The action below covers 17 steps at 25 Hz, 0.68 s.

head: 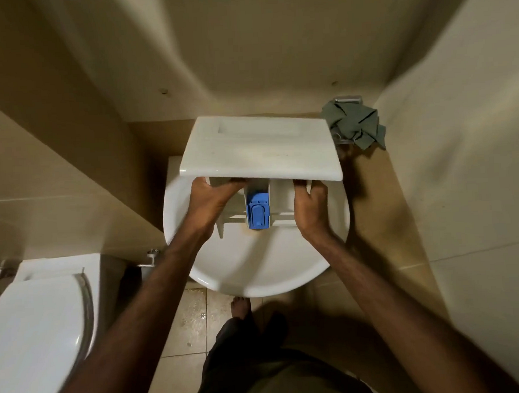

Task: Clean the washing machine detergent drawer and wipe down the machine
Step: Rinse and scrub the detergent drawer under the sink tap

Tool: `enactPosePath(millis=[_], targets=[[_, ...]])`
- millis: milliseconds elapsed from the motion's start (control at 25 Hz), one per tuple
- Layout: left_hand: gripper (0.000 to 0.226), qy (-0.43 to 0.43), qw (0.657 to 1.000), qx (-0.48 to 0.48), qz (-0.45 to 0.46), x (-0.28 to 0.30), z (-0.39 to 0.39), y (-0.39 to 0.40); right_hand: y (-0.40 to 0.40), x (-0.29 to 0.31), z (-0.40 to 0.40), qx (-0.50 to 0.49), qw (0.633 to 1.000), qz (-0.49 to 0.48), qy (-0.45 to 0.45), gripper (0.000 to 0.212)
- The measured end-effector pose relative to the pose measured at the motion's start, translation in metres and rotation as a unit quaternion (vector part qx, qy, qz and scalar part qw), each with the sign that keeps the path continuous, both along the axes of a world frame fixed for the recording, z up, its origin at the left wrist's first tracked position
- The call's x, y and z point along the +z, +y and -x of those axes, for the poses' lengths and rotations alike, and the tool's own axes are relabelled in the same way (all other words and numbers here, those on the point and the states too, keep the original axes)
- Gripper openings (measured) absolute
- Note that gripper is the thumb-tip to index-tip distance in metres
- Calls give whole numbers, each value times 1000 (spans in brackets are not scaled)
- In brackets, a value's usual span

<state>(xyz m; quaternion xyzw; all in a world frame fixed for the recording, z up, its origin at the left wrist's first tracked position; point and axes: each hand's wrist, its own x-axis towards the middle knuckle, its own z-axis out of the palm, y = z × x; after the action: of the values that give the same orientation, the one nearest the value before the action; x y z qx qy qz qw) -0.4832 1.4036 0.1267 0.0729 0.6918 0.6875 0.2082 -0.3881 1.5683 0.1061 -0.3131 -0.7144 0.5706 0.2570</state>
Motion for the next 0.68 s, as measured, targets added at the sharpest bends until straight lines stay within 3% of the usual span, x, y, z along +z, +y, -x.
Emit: enactPosePath(millis=[80, 160, 240, 320, 400, 520, 600, 680], targets=[[49, -86, 996, 9, 3, -6, 0, 4, 3, -8, 7, 69, 988, 42, -133, 32], [53, -111, 994, 16, 11, -6, 0, 6, 6, -7, 10, 91, 979, 49, -175, 38], [35, -62, 998, 20, -1, 0, 5, 7, 7, -1, 10, 49, 995, 24, -84, 26], [31, -6, 1000, 8, 4, 6, 9, 7, 7, 5, 7, 14, 1000, -7, 17, 32], [30, -3, 1000, 5, 2, 6, 9, 10, 11, -4, 7, 11, 1000, -17, -17, 25], [43, -36, 999, 19, 13, 1, 6, 14, 17, -6, 10, 53, 992, 24, -116, 39], [43, 0, 1000, 19, 6, -5, 5, 11, 18, -8, 9, 15, 998, -20, -58, 22], [41, 41, 999, -7, 8, -6, 3, 2, 21, -29, 6, 10, 993, -104, -48, 41]])
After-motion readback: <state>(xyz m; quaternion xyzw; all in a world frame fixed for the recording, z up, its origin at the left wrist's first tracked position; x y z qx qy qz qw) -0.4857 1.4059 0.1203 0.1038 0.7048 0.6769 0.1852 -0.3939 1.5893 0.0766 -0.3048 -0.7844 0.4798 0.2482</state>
